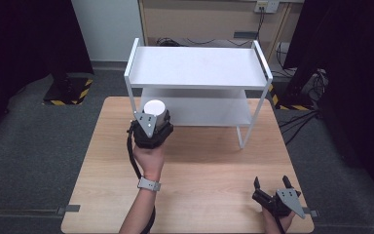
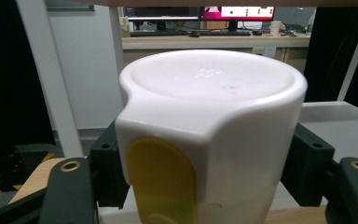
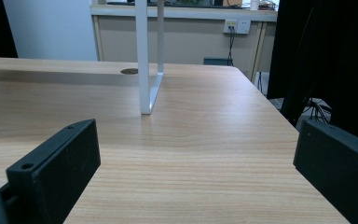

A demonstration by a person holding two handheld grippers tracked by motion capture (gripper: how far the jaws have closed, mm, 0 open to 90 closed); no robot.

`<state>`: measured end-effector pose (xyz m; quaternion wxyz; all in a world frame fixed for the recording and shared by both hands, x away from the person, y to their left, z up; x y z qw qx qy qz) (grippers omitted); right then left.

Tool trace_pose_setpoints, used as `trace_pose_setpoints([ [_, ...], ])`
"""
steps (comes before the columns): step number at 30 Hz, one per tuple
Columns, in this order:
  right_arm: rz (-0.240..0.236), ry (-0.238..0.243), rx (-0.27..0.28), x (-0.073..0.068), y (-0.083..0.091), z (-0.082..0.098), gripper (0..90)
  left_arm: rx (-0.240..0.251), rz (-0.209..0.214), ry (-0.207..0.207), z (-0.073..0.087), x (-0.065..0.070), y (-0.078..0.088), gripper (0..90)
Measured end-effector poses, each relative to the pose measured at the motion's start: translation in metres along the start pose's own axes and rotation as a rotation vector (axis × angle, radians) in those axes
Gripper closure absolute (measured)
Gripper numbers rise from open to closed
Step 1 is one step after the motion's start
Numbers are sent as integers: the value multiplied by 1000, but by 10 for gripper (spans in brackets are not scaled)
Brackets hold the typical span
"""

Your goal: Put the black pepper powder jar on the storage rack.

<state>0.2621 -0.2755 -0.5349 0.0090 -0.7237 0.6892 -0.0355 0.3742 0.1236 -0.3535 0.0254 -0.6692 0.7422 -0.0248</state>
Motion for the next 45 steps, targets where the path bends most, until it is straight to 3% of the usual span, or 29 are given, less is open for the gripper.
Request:
trace_pose_setpoints([
  [16,-1,33,-19,-3,-2,-1,4,-7,32,-11,-7,2,-32,303],
  [33,-5,47,-25,-4,-3,-1,4,-5,24,-34,-9,8,-65,303],
  [36,-5,47,-26,-4,-3,-1,4,-1,21,-55,-8,9,-74,303],
  [45,-4,50,-28,-5,-3,-1,4,-21,14,-35,-7,4,-86,303],
])
Point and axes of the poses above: each handheld gripper's, and its own axes: y roughly backward along the jaws, z roughly out of its underside, x roughly to its right, the point moved 10 cm from there along -y, roughly forward along the jaws, and after that the axes turned 11 degrees about x, right-handed, at the moved point
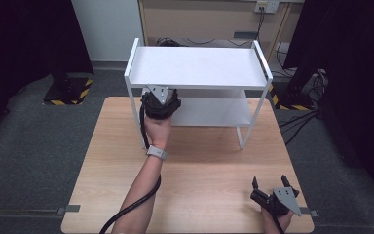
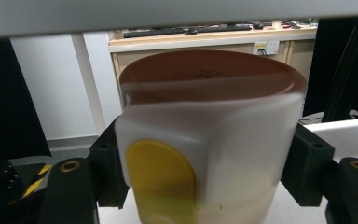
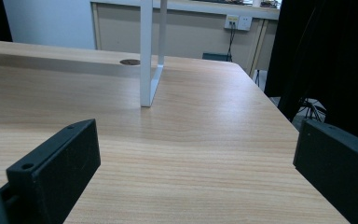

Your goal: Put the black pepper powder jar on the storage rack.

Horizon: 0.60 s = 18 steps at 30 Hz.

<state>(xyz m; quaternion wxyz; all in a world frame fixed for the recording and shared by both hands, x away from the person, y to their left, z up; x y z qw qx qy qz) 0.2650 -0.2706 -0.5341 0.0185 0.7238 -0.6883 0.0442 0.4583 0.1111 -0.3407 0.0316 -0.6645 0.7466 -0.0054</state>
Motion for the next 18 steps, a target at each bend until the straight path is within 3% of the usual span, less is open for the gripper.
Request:
trace_pose_setpoints([
  [18,-2,1,-1,0,0,0,5,-8,-1,15,7,0,-9,300],
])
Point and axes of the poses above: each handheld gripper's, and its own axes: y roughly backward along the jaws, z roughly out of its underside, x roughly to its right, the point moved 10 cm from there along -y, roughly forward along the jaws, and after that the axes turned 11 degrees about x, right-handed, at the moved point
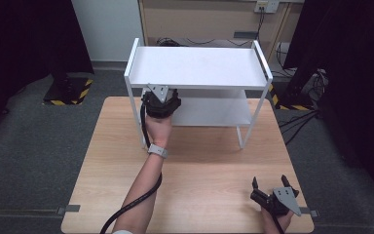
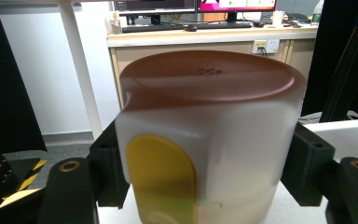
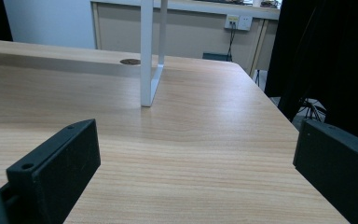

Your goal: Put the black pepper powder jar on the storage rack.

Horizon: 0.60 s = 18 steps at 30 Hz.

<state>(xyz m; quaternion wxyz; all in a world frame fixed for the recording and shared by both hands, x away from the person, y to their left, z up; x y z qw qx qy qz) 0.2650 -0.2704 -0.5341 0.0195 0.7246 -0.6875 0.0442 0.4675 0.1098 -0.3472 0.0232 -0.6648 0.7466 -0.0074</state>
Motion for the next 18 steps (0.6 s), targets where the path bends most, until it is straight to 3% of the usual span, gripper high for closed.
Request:
trace_pose_setpoints([
  [3,-1,1,0,0,0,0,4,-9,-2,13,-1,-2,-1,299],
  [6,1,1,0,0,0,0,5,12,-4,-3,-1,0,0,276],
  [10,0,1,-1,0,0,0,5,16,5,6,-3,-1,1,174],
  [13,1,1,0,0,0,0,5,-17,4,16,-3,-1,3,133],
  [14,1,0,0,0,0,0,5,-28,-28,14,0,1,8,112],
  [18,2,3,-3,-1,0,0,5,-27,-43,-13,6,3,17,77],
])
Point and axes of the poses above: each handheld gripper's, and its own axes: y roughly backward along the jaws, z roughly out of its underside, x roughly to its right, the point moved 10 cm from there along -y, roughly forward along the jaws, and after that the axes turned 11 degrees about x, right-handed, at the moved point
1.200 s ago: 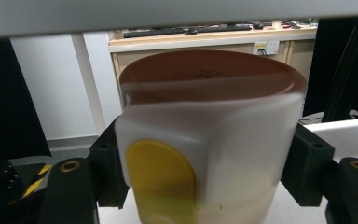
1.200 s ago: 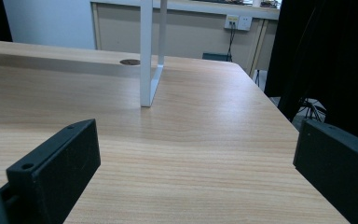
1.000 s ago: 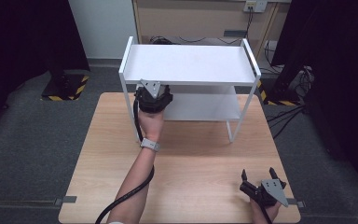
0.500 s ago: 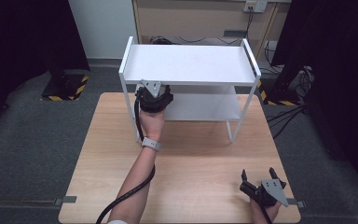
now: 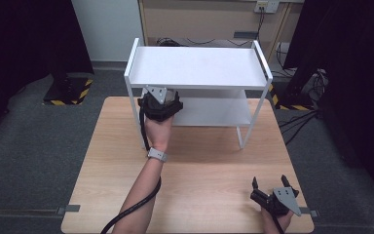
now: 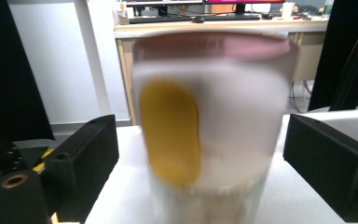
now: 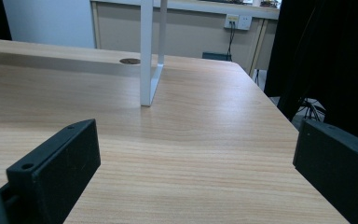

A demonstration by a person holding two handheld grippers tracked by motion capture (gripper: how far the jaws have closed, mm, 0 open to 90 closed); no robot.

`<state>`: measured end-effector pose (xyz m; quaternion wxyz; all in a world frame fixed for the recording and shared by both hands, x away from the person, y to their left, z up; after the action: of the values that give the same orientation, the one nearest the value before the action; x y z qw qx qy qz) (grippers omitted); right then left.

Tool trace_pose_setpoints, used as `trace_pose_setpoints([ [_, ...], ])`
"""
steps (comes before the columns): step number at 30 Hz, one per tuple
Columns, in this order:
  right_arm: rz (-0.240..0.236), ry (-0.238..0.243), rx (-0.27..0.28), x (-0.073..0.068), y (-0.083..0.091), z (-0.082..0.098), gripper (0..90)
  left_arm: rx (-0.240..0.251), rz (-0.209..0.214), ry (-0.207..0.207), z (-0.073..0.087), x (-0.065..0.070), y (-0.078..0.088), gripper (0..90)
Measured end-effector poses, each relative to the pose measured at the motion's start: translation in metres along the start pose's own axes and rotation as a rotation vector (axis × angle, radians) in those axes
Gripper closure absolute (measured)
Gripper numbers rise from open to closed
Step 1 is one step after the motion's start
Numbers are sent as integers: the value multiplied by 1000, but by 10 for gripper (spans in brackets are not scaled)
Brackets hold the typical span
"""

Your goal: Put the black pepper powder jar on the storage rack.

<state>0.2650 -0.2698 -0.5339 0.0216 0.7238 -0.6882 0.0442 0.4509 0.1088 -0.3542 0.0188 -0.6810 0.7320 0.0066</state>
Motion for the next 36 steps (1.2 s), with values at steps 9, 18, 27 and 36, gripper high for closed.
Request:
trace_pose_setpoints([
  [9,-4,1,-2,0,0,0,5,30,43,42,12,-4,37,20],
  [18,3,-1,-1,0,0,0,5,57,47,50,27,-23,81,0],
  [27,8,2,-3,-1,0,0,5,98,34,37,53,-55,125,0],
  [36,1,23,-10,-2,0,-1,5,73,-39,69,97,-111,162,0],
])
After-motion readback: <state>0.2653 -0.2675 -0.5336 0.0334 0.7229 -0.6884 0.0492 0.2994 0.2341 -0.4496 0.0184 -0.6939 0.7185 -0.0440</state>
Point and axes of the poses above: each handheld gripper's, and its own axes: y roughly backward along the jaws, z roughly out of its underside, x roughly to its right, the point moved 10 cm from there along -y, roughly forward along the jaws, and after that the axes turned 11 degrees about x, right-handed, at the moved point
